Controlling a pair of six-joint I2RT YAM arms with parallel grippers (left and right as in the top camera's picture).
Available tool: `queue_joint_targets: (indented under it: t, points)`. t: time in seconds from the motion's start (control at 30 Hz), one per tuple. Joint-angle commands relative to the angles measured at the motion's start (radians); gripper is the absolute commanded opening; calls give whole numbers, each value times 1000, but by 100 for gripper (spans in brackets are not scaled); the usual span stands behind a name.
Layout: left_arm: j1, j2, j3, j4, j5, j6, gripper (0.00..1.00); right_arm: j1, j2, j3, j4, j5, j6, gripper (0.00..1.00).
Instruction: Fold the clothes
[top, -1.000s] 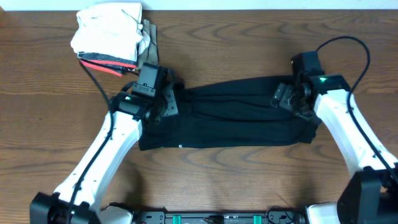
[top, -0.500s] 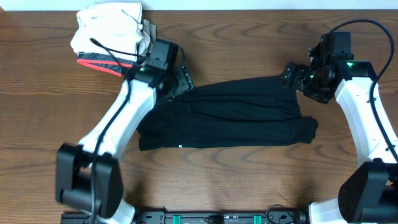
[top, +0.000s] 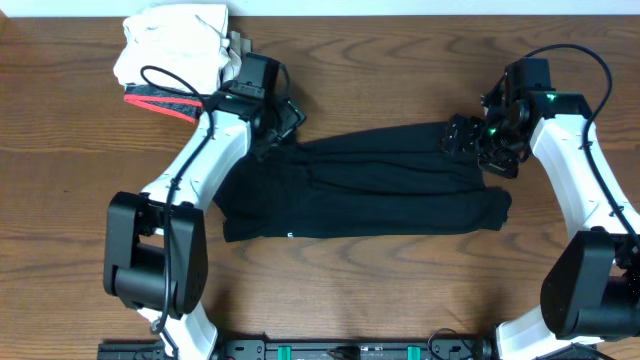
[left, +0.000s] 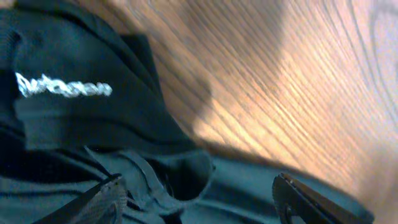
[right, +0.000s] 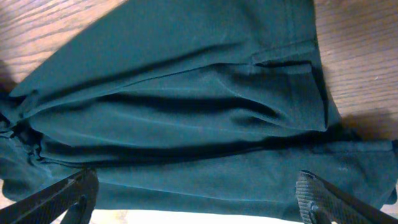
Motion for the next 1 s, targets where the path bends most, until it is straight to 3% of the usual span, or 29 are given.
queue_joint_targets:
  t: [0.0, 0.23, 0.4, 0.53, 0.97]
  points:
    - [15, 14, 24, 11, 7, -27, 77, 5, 7, 14, -1, -14, -19, 99]
    - [16, 48, 24, 25, 19, -42, 75, 5, 7, 14, -3, -33, -15, 99]
    - [16, 97, 24, 32, 38, -42, 68, 5, 7, 14, -8, -33, -15, 99]
    - [16, 111, 24, 35, 40, -42, 50, 4, 7, 14, -8, -32, -16, 99]
    - [19, 111, 24, 39, 40, -42, 6, -9, 7, 14, 48, 122, -3, 99]
